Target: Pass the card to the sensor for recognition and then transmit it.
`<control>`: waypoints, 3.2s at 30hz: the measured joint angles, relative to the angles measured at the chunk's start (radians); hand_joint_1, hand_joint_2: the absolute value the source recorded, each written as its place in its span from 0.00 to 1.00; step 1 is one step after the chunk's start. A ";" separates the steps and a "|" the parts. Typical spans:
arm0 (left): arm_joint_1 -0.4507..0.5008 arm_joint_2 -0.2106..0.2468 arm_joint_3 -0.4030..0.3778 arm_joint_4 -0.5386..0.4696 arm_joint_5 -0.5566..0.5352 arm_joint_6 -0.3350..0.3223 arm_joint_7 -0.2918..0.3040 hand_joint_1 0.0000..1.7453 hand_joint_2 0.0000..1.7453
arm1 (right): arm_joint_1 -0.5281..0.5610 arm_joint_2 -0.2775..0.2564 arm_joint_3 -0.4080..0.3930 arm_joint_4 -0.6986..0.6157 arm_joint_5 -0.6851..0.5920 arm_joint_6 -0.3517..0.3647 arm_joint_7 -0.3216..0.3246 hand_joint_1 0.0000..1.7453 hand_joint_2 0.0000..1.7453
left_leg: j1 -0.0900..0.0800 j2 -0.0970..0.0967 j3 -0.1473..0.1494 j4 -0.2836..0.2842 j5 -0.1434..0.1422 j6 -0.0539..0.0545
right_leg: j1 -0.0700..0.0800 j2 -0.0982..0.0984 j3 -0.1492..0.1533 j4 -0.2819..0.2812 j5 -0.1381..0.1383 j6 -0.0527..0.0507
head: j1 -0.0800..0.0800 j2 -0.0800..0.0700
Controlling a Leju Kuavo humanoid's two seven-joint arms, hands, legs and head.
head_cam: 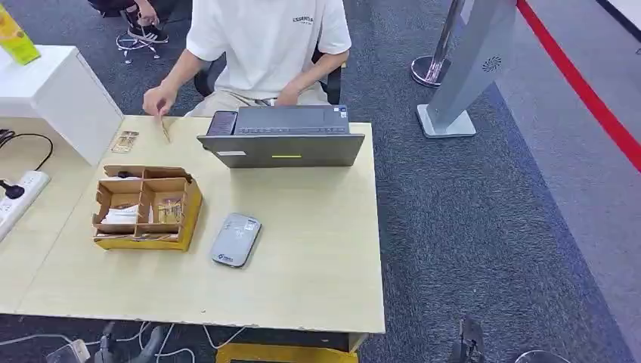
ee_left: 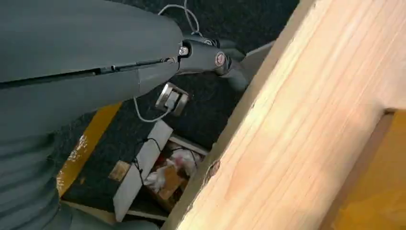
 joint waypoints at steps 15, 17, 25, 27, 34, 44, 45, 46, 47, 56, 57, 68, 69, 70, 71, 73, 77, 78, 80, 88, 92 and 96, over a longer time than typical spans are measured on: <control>0.002 -0.012 -0.058 -0.369 0.248 0.099 -0.096 0.00 1.00 | 0.095 0.053 -0.024 0.030 0.082 -0.073 -0.057 0.00 0.00 | -0.005 -0.007 0.008 -0.002 0.003 0.001 | -0.004 -0.006 0.009 0.004 0.000 0.001 | 0.009 0.000; -0.005 -0.009 -0.036 -0.324 0.270 0.100 -0.088 0.00 1.00 | 0.102 0.059 -0.021 0.034 0.095 -0.075 -0.064 0.00 0.00 | -0.005 -0.007 0.009 -0.002 0.003 0.001 | -0.004 -0.006 0.009 0.004 0.000 0.001 | 0.009 0.000; -0.035 0.013 0.093 -0.118 0.330 0.123 -0.091 0.00 1.00 | 0.133 0.067 0.001 0.047 0.150 -0.088 -0.074 0.00 0.00 | -0.005 -0.007 0.009 -0.002 0.003 0.000 | -0.004 -0.006 0.010 0.004 0.000 0.001 | 0.010 0.000; -0.046 0.022 0.142 -0.061 0.335 0.126 -0.100 0.00 1.00 | 0.144 0.071 0.003 0.051 0.166 -0.089 -0.075 0.00 0.00 | -0.005 -0.007 0.009 -0.002 0.003 0.000 | -0.004 -0.006 0.010 0.004 0.000 0.001 | 0.010 0.000; -0.091 0.025 0.329 0.046 0.294 0.107 -0.127 0.00 1.00 | 0.174 0.081 0.012 0.062 0.216 -0.097 -0.087 0.00 0.00 | -0.005 -0.007 0.009 -0.003 0.003 0.000 | -0.004 -0.006 0.009 0.005 -0.001 0.000 | 0.009 0.000; -0.154 0.005 0.532 -0.021 0.225 0.003 -0.153 0.00 1.00 | 0.201 0.092 0.016 0.071 0.271 -0.103 -0.098 0.00 0.00 | -0.005 -0.006 0.011 -0.003 0.003 0.000 | -0.004 -0.005 0.009 0.005 -0.001 0.000 | 0.008 0.000; -0.153 -0.001 0.532 -0.059 0.232 0.003 -0.156 0.00 1.00 | 0.204 0.092 0.016 0.072 0.278 -0.103 -0.098 0.00 0.00 | -0.005 -0.006 0.011 -0.003 0.003 0.000 | -0.004 -0.005 0.009 0.005 -0.001 0.000 | 0.008 0.000; -0.152 -0.003 0.532 -0.092 0.239 0.004 -0.160 0.00 1.00 | 0.206 0.092 0.016 0.072 0.283 -0.103 -0.098 0.00 0.00 | -0.005 -0.006 0.011 -0.003 0.003 0.000 | -0.004 -0.005 0.009 0.005 -0.001 0.000 | 0.009 0.000; -0.150 -0.004 0.532 -0.121 0.242 0.008 -0.160 0.00 1.00 | 0.207 0.092 0.016 0.072 0.287 -0.102 -0.099 0.00 0.00 | -0.005 -0.006 0.011 -0.003 0.003 0.000 | -0.004 -0.005 0.009 0.005 -0.001 0.000 | 0.008 0.000; -0.156 0.002 0.429 -0.347 0.133 0.120 -0.169 0.00 1.00 | 0.209 0.092 0.019 0.078 0.332 -0.090 -0.104 0.00 0.00 | -0.005 -0.006 0.012 -0.003 0.004 0.000 | -0.004 -0.005 0.009 0.005 -0.001 -0.001 | 0.009 0.000; -0.162 0.008 0.407 -0.356 0.104 0.138 -0.168 0.00 1.00 | 0.209 0.092 0.020 0.078 0.336 -0.088 -0.104 0.00 0.00 | -0.005 -0.006 0.012 -0.003 0.004 -0.001 | -0.004 -0.005 0.009 0.006 -0.001 -0.001 | 0.009 0.000; -0.293 0.081 0.219 -0.334 -0.195 0.238 -0.071 0.00 1.00 | 0.209 0.092 0.026 0.081 0.371 -0.074 -0.104 0.00 0.00 | -0.005 -0.005 0.013 -0.002 0.005 -0.001 | -0.004 -0.004 0.009 0.006 0.000 -0.001 | 0.008 0.000; -0.305 0.088 0.202 -0.326 -0.221 0.243 -0.059 0.00 1.00 | 0.209 0.092 0.026 0.081 0.373 -0.071 -0.104 0.00 0.00 | -0.005 -0.005 0.013 -0.002 0.005 -0.001 | -0.004 -0.004 0.009 0.006 0.000 -0.001 | 0.009 0.000; -0.318 0.093 0.187 -0.315 -0.245 0.249 -0.049 0.00 1.00 | 0.209 0.092 0.026 0.081 0.375 -0.070 -0.104 0.00 0.00 | -0.005 -0.005 0.013 -0.002 0.005 -0.001 | -0.004 -0.004 0.008 0.006 0.000 -0.001 | 0.008 0.000; -0.332 0.099 0.172 -0.303 -0.269 0.255 -0.037 0.00 1.00 | 0.209 0.092 0.026 0.081 0.376 -0.068 -0.104 0.00 0.00 | -0.005 -0.005 0.013 -0.002 0.005 -0.001 | -0.004 -0.003 0.008 0.006 0.000 -0.001 | 0.008 0.000; -0.359 0.113 0.136 -0.277 -0.322 0.267 -0.014 0.00 1.00 | 0.208 0.092 0.026 0.082 0.384 -0.068 -0.104 0.00 0.00 | -0.005 -0.005 0.013 -0.002 0.005 -0.002 | -0.004 -0.003 0.009 0.006 0.000 -0.001 | 0.009 0.000; -0.403 0.137 0.075 -0.226 -0.410 0.292 0.024 0.00 1.00 | 0.208 0.092 0.026 0.083 0.392 -0.066 -0.102 0.00 0.00 | -0.005 -0.004 0.013 -0.002 0.005 -0.002 | -0.004 -0.002 0.010 0.006 0.001 -0.001 | 0.008 0.000; -0.415 0.143 0.062 -0.215 -0.425 0.296 0.031 0.00 1.00 | 0.209 0.092 0.026 0.083 0.393 -0.066 -0.102 0.00 0.00 | -0.005 -0.003 0.013 -0.002 0.005 -0.002 | -0.004 -0.001 0.009 0.006 0.001 -0.001 | 0.008 0.000; -0.450 0.157 0.033 -0.169 -0.479 0.316 0.059 0.00 1.00 | 0.208 0.092 0.026 0.085 0.399 -0.064 -0.098 0.00 0.00 | -0.005 -0.003 0.013 -0.002 0.005 -0.002 | -0.004 -0.001 0.008 0.006 0.001 -0.001 | 0.008 0.000; -0.561 0.206 -0.094 -0.054 -0.699 0.383 0.150 0.00 1.00 | 0.208 0.092 0.027 0.086 0.427 -0.050 -0.095 0.00 0.00 | -0.005 -0.001 0.013 -0.002 0.006 -0.003 | -0.004 0.002 0.008 0.007 0.003 -0.001 | 0.008 0.000; -0.617 0.232 -0.158 0.015 -0.795 0.413 0.192 1.00 1.00 | 0.208 0.092 0.027 0.086 0.439 -0.048 -0.093 0.00 0.00 | -0.005 0.000 0.013 -0.002 0.006 -0.003 | -0.004 0.002 0.008 0.007 0.003 -0.002 | 0.008 0.000; -0.672 0.254 -0.218 0.082 -0.893 0.445 0.232 1.00 1.00 | 0.208 0.092 0.028 0.086 0.452 -0.047 -0.089 0.00 0.00 | -0.005 0.000 0.013 -0.002 0.006 -0.003 | -0.004 0.002 0.008 0.007 0.003 -0.002 | 0.008 0.000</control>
